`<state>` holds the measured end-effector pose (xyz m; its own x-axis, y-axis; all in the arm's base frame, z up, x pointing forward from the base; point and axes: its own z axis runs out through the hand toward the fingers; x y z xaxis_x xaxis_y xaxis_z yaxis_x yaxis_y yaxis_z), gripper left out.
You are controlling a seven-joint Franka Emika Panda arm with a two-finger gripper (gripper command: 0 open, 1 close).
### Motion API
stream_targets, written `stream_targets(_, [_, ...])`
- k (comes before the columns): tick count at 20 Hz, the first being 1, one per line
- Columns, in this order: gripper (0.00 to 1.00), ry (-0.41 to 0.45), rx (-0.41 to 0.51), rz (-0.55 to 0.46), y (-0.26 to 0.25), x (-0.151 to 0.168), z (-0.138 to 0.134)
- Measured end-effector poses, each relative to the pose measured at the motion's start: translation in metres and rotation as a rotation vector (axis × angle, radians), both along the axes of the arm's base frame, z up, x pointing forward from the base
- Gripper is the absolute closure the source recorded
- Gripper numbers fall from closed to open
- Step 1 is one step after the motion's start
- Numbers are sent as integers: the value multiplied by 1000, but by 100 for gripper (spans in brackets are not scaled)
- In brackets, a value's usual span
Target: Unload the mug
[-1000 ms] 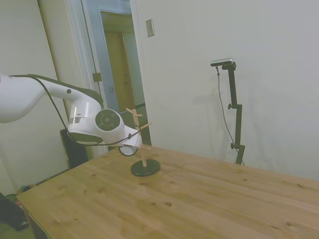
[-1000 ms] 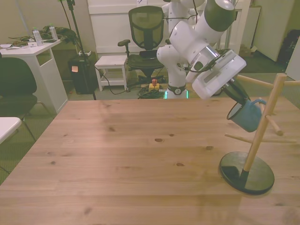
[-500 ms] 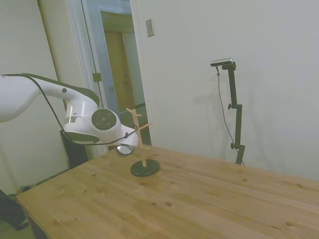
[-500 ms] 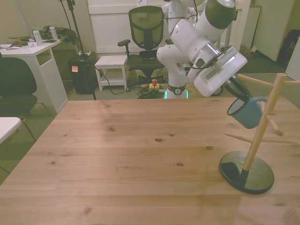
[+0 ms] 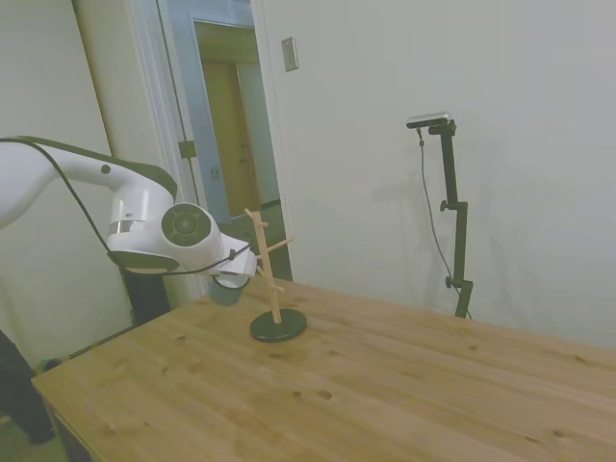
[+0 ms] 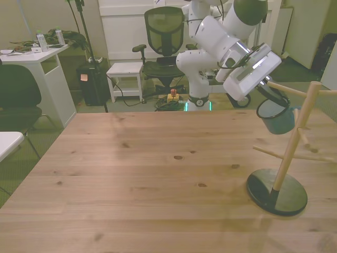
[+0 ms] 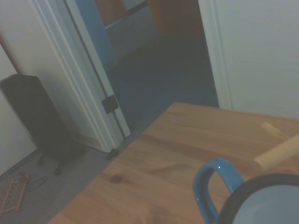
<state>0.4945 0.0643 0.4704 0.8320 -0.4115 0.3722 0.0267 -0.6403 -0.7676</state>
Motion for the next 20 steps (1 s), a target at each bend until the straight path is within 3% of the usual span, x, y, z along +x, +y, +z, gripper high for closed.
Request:
stream_targets(6, [100,7,-6,55,32,-5,3])
stream_targets(9, [100,60,-46,87,50,-17,-3])
stream_targets(14, [100,161,-215,75,44,-45,2])
stream_targets(20, [100,231,-394,-33,0,-59,6])
